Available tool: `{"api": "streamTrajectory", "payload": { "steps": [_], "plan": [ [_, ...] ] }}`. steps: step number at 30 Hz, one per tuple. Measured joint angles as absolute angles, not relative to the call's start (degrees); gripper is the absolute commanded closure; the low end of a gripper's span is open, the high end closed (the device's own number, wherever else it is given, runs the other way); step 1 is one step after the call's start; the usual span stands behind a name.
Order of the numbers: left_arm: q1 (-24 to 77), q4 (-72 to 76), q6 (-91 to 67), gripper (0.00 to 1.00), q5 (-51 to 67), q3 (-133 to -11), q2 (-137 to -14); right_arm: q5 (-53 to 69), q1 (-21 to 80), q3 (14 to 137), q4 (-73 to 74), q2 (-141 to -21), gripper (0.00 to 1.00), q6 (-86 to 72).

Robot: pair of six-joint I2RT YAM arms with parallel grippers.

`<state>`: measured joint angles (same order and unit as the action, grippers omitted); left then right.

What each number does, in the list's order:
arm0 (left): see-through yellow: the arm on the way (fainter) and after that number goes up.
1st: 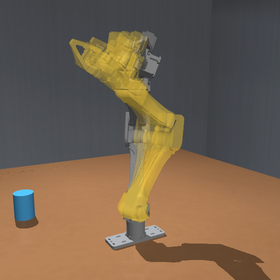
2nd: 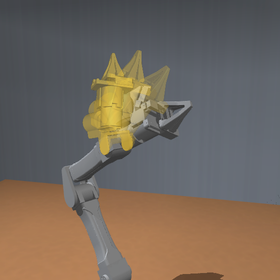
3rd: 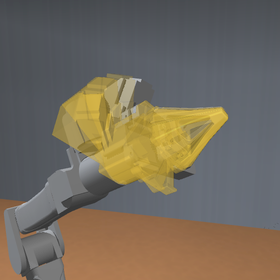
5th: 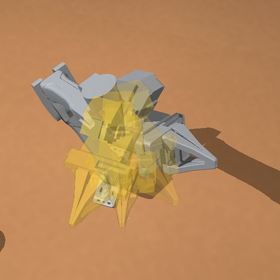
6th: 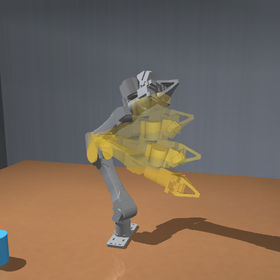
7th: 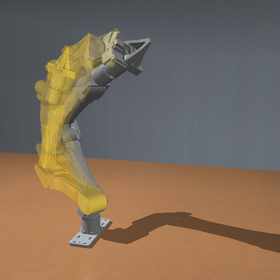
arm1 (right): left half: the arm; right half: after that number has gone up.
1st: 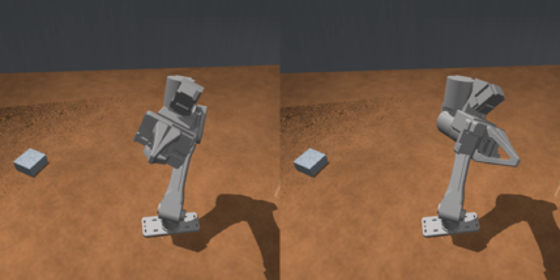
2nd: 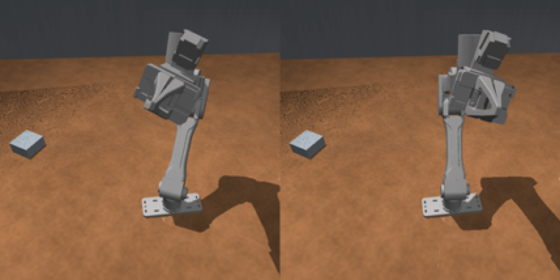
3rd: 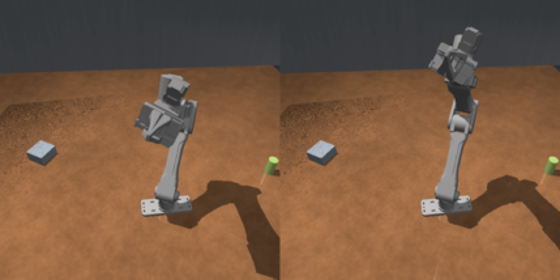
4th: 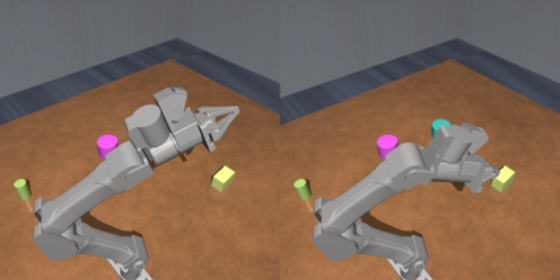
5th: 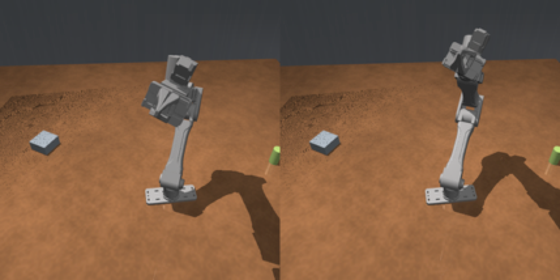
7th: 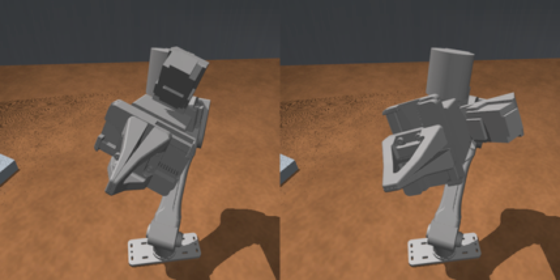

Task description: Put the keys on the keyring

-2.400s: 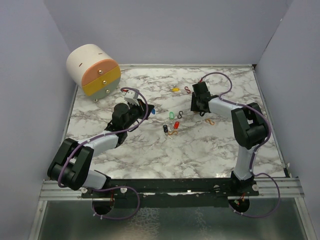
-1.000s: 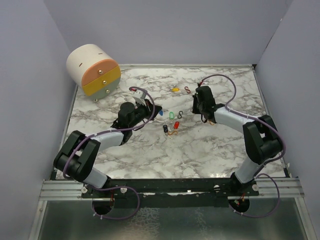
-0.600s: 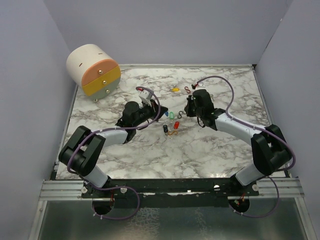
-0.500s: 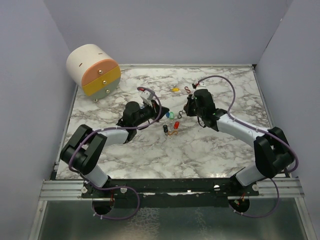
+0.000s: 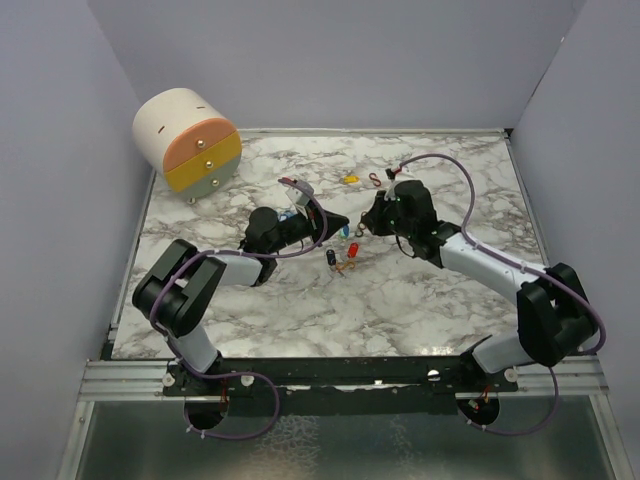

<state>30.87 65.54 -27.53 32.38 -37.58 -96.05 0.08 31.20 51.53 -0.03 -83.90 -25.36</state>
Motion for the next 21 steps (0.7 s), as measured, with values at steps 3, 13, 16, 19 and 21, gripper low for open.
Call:
{"api": "streamTrajectory", "payload": {
  "steps": [3,13,16,19,21],
  "plan": [
    [30.9,68.6,-27.8,1.0,33.4,-37.6,-96.9,1.3,31.4,51.0,0.0,-83.0,0.99,-25.8],
    [30.9,72.9,-28.3,1.0,34.5,-37.6,-100.6,3.2,31.9,50.7,0.0,-79.9,0.99,-26.5],
    [30.9,73.8,-28.4,1.0,34.5,-37.6,-100.9,3.5,31.9,50.7,0.0,-79.9,0.99,-26.7],
    [30.9,74.6,-28.6,1.0,34.8,-37.6,-101.4,3.8,32.0,50.7,0.0,-79.9,0.99,-26.8],
    [30.9,74.8,-28.7,1.0,35.1,-37.6,-101.8,3.8,32.1,50.7,0.0,-79.9,0.99,-26.8]
  ]
}}
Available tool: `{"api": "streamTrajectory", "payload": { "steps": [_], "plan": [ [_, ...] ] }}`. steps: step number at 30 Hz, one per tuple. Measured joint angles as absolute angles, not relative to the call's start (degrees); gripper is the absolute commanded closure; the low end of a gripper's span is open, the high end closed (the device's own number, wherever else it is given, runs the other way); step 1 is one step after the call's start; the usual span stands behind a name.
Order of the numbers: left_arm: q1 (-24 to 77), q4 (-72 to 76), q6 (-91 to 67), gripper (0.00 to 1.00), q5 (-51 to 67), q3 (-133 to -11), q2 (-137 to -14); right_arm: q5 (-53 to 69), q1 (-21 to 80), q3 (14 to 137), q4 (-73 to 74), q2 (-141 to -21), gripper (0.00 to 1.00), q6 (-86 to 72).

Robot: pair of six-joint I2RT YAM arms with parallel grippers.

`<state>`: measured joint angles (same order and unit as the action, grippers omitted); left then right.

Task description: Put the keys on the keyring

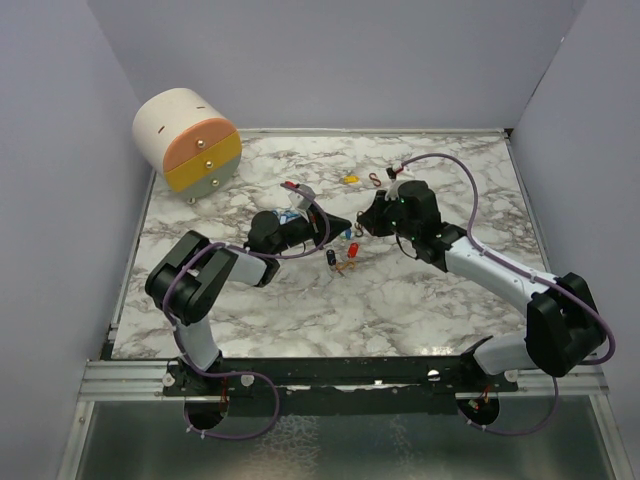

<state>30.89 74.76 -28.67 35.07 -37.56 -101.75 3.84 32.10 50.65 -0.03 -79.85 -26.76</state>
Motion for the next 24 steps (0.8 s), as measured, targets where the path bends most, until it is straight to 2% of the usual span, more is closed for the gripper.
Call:
{"api": "streamTrajectory", "payload": {
  "steps": [24],
  "plan": [
    [30.9,76.7,-29.2,1.0,35.8,-37.6,-103.2,4.2,33.3,50.7,0.0,-80.2,0.99,-26.8]
  ]
}}
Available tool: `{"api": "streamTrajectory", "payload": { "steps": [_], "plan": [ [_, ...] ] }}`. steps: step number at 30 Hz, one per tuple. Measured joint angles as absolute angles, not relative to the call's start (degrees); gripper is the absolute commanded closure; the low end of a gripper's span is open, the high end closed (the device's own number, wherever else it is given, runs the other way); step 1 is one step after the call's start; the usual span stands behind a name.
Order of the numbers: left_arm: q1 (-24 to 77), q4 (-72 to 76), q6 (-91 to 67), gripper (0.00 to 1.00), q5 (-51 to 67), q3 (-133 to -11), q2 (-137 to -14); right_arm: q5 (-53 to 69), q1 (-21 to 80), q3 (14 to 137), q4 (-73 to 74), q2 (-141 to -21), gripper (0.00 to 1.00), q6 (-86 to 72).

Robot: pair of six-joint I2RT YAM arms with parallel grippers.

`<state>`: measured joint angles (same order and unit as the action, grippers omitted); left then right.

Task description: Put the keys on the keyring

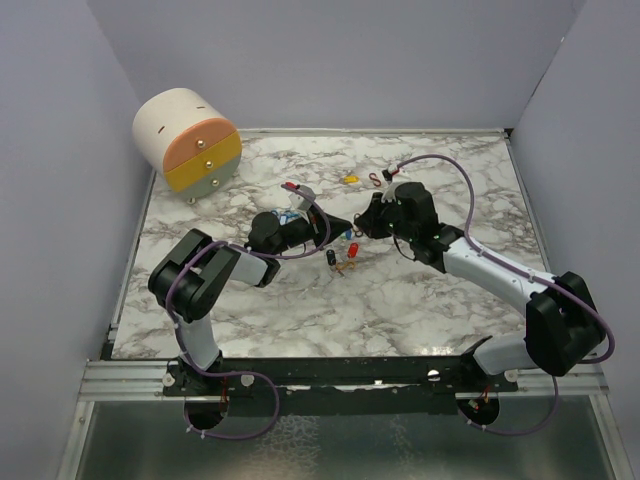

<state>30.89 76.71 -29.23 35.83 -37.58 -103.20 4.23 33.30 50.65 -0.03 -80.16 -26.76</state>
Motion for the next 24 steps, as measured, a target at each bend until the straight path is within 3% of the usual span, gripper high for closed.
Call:
{"api": "streamTrajectory", "payload": {
  "steps": [24],
  "plan": [
    [31.3,77.6,-30.1,1.0,38.8,-38.5,-104.3,3.9,34.0,50.7,0.0,-80.9,0.99,-27.7]
  ]
}}
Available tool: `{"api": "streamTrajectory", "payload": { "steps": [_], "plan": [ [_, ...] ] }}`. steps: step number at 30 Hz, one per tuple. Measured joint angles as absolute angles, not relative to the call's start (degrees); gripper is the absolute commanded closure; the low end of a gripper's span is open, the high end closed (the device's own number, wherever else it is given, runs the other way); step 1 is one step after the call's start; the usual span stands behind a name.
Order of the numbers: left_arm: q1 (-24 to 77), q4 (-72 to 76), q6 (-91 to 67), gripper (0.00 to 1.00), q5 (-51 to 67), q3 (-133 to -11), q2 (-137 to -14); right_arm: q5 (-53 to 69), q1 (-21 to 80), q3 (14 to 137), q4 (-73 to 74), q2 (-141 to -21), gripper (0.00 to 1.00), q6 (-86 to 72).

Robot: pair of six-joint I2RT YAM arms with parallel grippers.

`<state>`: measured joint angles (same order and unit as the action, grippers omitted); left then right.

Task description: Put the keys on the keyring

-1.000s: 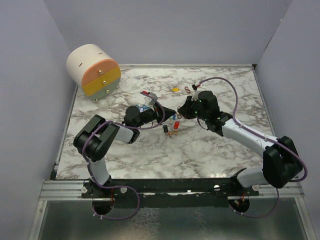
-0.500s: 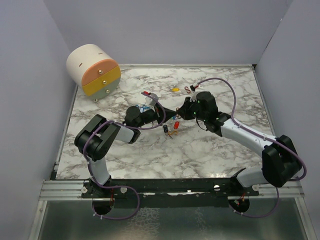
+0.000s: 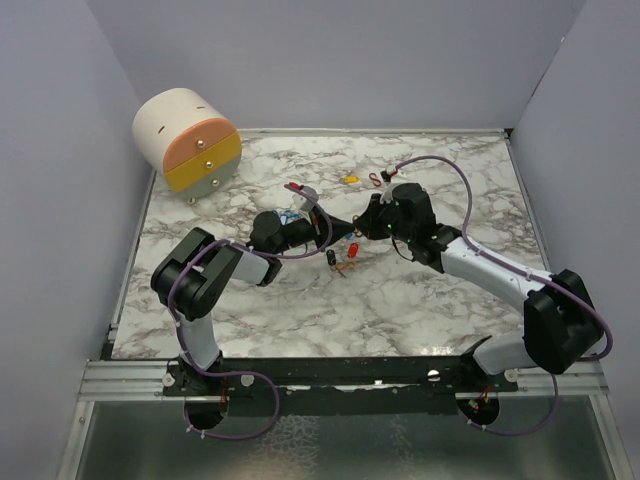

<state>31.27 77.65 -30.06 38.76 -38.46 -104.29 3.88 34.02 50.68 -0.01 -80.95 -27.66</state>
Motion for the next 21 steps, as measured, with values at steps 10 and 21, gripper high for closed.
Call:
{"api": "streamTrajectory", "payload": {
  "steps": [10,21],
  "plan": [
    [31.3,77.7,-30.1,1.0,39.5,-38.9,-104.5,2.7,34.0,50.7,0.0,-80.9,0.99,-30.1],
    [31.4,78.1,-30.0,1.0,39.5,-39.9,-105.5,0.3,34.1,50.5,0.0,-80.5,0.99,-32.6]
  ]
}}
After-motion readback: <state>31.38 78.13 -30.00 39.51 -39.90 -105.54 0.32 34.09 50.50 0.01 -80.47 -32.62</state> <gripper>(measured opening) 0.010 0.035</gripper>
